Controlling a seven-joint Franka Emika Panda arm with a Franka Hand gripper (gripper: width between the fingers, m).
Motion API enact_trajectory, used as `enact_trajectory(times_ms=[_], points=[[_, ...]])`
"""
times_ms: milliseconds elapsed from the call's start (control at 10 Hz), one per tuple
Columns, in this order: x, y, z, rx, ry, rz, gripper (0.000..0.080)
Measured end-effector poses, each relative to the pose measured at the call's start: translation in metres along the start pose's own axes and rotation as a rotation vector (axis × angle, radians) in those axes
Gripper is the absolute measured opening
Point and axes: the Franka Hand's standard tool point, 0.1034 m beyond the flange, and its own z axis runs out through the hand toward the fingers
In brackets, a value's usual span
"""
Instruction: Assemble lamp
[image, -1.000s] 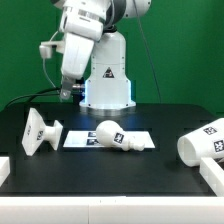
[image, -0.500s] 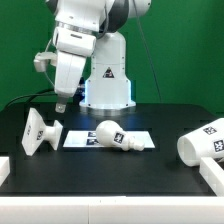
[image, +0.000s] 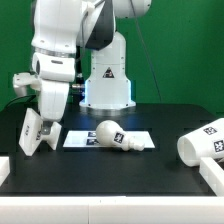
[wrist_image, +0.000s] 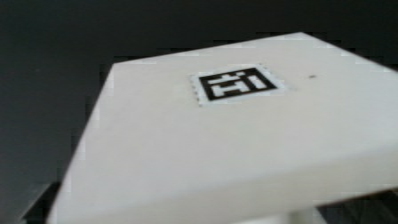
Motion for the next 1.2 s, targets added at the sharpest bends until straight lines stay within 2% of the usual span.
enact_trajectory(times_ms=[300,600,700,800,1000,1100,1200], points=[[0.006,-0.005,0.012,0.025,0.011,-0.009,0.07],[0.004,-0.009,0.015,0.028,0.014,-0.014,0.07],[0.004,-0.009,0.015,0.028,0.014,-0.014,0.0565],[0.004,-0.009,0.015,0.028,0.014,-0.014,0.0565],[0.004,-0.008,0.015,0.027,0.013,-0.014,0.0289],[0.003,-0.007,0.013,0.022,0.011,-0.013,0.0289],[0.002,-0.007,0.012,0.02,0.01,-0.012,0.0251]])
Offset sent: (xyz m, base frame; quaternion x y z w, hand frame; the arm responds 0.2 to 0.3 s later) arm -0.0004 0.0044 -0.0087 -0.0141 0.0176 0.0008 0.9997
